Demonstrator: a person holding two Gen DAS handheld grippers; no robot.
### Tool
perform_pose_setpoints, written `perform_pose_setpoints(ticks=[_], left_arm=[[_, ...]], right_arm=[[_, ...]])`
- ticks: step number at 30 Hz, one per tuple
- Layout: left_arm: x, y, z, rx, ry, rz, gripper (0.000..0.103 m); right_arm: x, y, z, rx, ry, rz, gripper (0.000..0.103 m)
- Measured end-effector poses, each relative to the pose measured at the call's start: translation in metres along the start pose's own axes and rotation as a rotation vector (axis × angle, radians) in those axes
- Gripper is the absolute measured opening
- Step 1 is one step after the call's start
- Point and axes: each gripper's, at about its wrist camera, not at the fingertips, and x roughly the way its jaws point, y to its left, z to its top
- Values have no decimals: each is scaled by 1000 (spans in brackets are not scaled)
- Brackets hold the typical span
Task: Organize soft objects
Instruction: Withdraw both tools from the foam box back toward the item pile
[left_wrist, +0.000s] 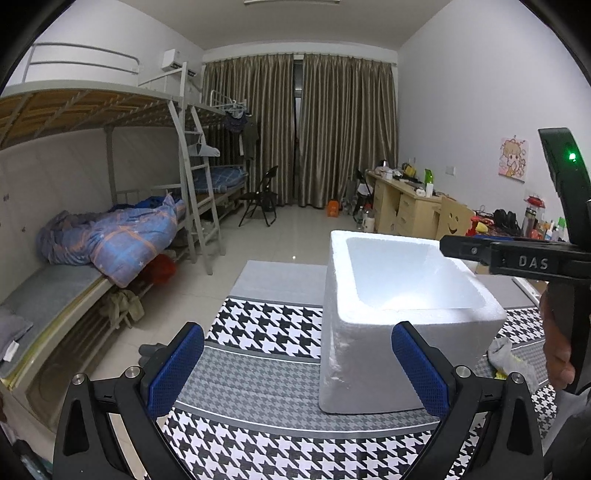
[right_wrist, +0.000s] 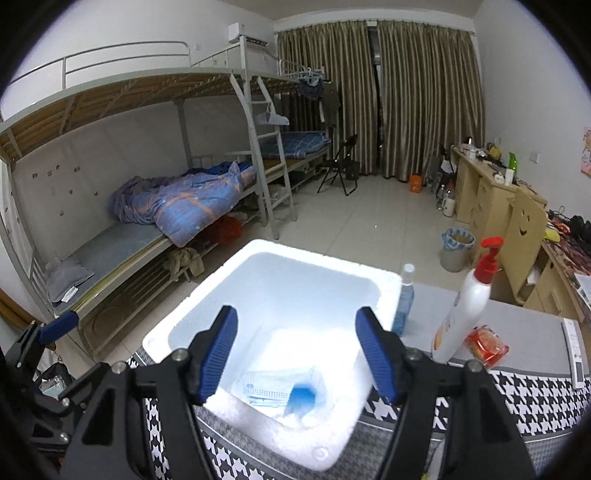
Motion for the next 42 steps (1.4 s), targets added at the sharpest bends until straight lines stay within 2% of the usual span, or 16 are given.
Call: perform_pose_setpoints(ticks=[22, 25, 34, 38, 42], left_arm=[[-27, -39, 4, 74, -50, -81, 102], [-30, -43, 3, 76, -56, -87, 102], [-35, -57, 1, 88, -58, -121, 102], [-37, -60, 1, 88, -62, -125, 102], [-39, -69, -1, 104, -75, -137, 102]], right_arm=[[-59, -22, -27, 31, -108, -84, 71], [-65, -24, -29, 34, -120, -92, 76], [-80, -32, -46, 50, -144, -131, 76], [-89, -35, -55, 49, -167, -161, 84], [-96, -34, -65, 40, -184, -187, 87]])
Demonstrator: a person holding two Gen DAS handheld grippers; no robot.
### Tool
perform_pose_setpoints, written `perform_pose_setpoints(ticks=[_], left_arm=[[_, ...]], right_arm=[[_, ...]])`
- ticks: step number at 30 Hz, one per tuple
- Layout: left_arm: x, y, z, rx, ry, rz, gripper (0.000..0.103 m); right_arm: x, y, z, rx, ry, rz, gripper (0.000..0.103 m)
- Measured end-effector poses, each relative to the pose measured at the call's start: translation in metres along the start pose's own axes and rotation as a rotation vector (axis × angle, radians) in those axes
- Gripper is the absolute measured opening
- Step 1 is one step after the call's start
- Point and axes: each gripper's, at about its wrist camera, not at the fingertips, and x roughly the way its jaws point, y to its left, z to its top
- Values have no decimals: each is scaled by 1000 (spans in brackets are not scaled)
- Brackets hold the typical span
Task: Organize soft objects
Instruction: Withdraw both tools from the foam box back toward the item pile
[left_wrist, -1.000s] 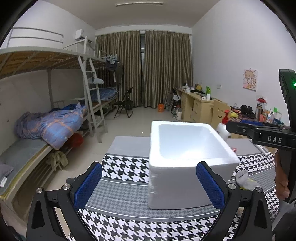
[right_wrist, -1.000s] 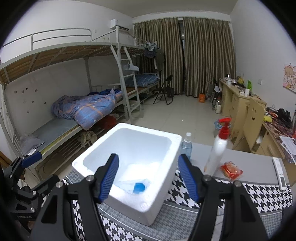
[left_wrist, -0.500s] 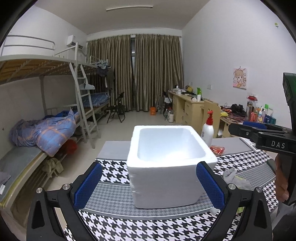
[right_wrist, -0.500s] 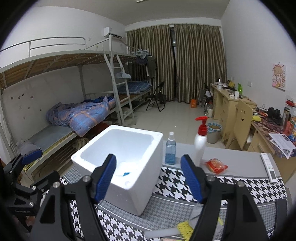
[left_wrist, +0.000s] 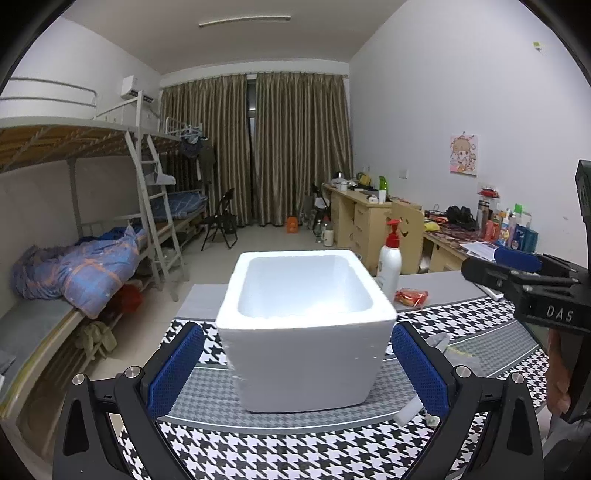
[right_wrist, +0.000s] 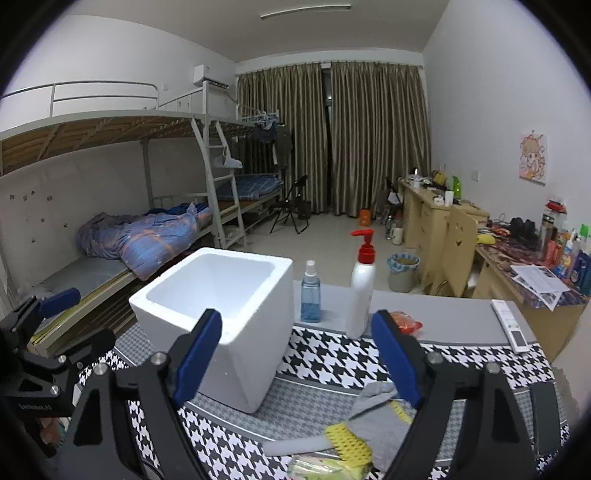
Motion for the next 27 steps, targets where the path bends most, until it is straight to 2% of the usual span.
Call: perform_pose_setpoints(ticks=[17, 22, 27], left_arm=[[8, -26, -10, 16, 2, -46, 102], [11, -35, -13, 34, -6, -32, 102], [17, -41, -15, 34, 16, -59, 102]], right_arm=[[-13, -19, -23, 45, -7, -62, 87], [-14, -25, -28, 74, 0, -82, 88], [-18, -33, -32, 80, -3, -115, 91]])
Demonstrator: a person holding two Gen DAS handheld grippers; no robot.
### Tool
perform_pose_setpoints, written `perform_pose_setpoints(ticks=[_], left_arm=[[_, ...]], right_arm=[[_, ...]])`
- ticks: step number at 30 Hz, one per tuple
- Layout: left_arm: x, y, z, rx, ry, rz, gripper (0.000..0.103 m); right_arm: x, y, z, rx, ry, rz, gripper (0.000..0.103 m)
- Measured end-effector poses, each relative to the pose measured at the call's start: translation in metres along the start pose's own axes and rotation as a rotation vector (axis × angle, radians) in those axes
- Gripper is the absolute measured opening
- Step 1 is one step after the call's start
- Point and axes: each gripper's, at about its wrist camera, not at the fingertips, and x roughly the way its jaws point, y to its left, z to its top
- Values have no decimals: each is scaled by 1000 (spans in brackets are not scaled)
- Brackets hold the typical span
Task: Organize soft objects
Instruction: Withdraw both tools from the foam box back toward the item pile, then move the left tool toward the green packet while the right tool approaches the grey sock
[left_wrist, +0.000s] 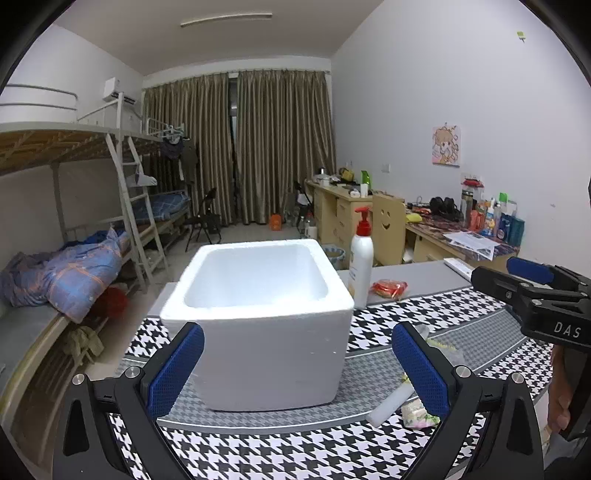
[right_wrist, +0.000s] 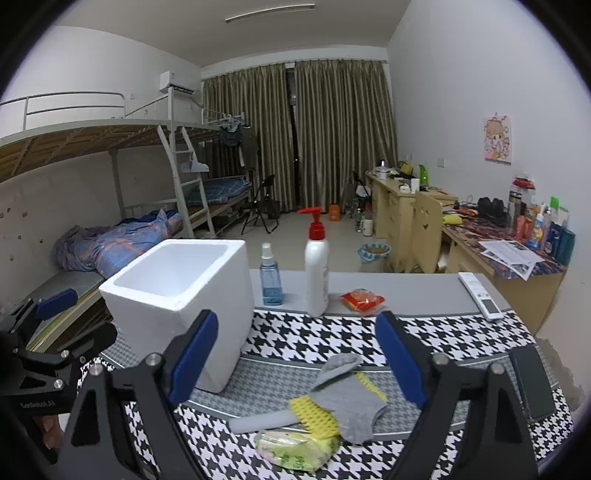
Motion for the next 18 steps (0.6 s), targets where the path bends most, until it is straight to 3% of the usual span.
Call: perform_pose_setpoints(ticks=[18], left_arm=[[8, -24, -8, 43, 25, -68, 102]], right_arm=[[-12, -18, -10, 23, 1, -84, 95]])
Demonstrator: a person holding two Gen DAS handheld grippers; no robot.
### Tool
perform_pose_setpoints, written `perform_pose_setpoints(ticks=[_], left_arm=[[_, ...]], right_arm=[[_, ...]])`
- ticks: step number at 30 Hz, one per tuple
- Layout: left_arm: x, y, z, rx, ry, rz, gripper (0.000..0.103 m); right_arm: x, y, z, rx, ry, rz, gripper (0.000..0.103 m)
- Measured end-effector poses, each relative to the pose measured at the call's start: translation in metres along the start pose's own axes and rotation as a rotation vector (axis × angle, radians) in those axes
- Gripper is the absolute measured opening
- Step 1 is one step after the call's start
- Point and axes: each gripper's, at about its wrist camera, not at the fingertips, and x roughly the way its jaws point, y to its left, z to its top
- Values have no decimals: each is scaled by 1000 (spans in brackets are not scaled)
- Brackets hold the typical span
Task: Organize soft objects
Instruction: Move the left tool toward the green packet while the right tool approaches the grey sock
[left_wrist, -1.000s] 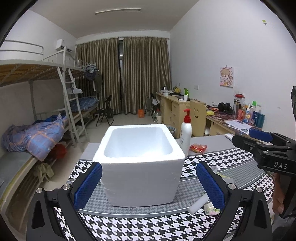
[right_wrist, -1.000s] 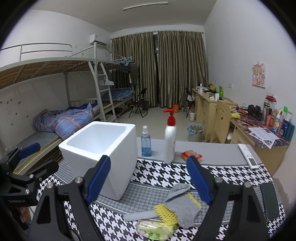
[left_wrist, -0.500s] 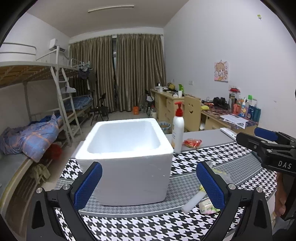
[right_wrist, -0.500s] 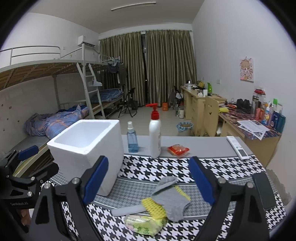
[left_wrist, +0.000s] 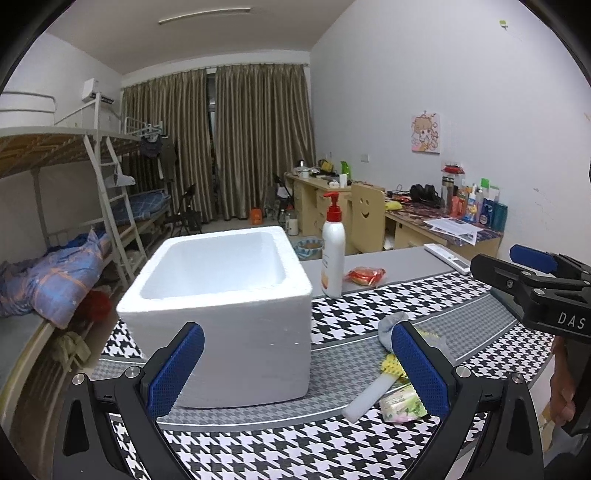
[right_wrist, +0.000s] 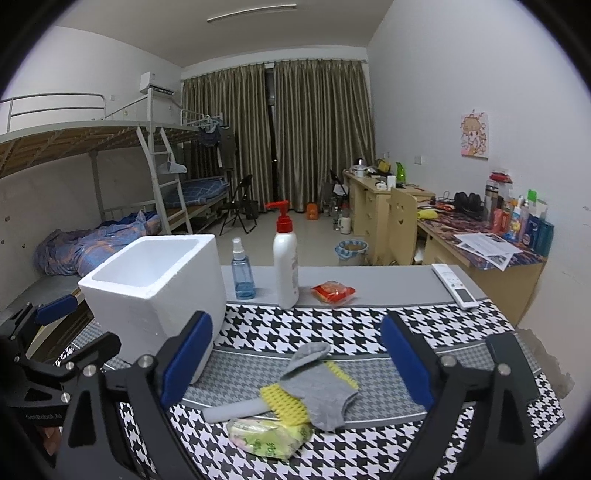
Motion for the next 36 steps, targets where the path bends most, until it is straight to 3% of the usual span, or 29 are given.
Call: perform_pose_setpoints(ticks=[36], left_arm=[[31, -47, -26, 54, 131, -168, 102]], right_arm=[[16, -35, -28, 36, 103, -91, 95]])
